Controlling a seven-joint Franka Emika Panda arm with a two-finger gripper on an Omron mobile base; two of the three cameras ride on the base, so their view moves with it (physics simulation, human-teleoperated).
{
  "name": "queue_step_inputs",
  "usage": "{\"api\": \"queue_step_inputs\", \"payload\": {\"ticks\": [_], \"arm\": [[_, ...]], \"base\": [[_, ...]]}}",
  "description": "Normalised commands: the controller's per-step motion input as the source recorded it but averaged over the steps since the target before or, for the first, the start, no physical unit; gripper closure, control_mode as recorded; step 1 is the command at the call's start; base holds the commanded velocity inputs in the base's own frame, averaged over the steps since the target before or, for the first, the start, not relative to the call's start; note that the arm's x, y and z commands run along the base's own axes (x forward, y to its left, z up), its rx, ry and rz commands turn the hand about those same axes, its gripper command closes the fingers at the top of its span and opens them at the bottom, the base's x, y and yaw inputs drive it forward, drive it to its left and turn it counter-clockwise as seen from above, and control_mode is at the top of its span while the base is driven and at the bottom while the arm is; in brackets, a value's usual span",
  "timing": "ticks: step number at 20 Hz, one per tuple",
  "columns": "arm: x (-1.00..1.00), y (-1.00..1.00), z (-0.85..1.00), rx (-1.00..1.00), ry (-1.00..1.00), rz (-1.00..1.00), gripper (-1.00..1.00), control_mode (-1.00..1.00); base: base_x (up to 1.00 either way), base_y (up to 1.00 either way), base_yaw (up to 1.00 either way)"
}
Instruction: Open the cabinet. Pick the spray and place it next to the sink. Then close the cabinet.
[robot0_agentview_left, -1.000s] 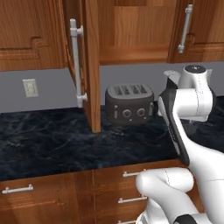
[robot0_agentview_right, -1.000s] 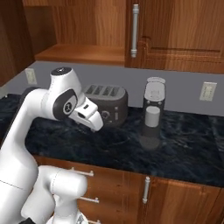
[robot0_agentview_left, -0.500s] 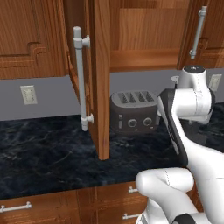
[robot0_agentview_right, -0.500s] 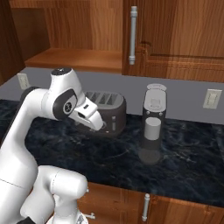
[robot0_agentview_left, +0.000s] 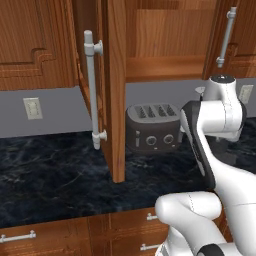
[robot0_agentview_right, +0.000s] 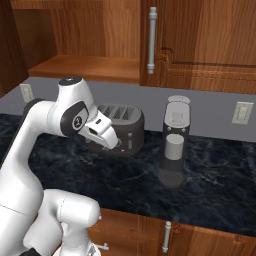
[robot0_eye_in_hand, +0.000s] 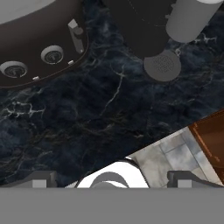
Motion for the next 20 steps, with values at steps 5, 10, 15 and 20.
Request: {"api": "queue_step_inputs", "payload": {"ticks": [5, 10, 15, 20], "arm": [[0.0, 0.0, 0.0, 0.0, 0.0, 0.0, -1.0, 1.0], [0.0, 0.0, 0.0, 0.0, 0.0, 0.0, -1.0, -1.0], [-0.48, 0.3, 0.15, 0.0, -0.25, 0.04, -1.0, -1.0], [-0.92, 0.04, 0.61, 0.0, -0.32, 0.19, -1.0, -1.0]], "base": [[0.0, 0.0, 0.0], [0.0, 0.0, 0.0], [0.0, 0.0, 0.0], [0.0, 0.0, 0.0]]}}
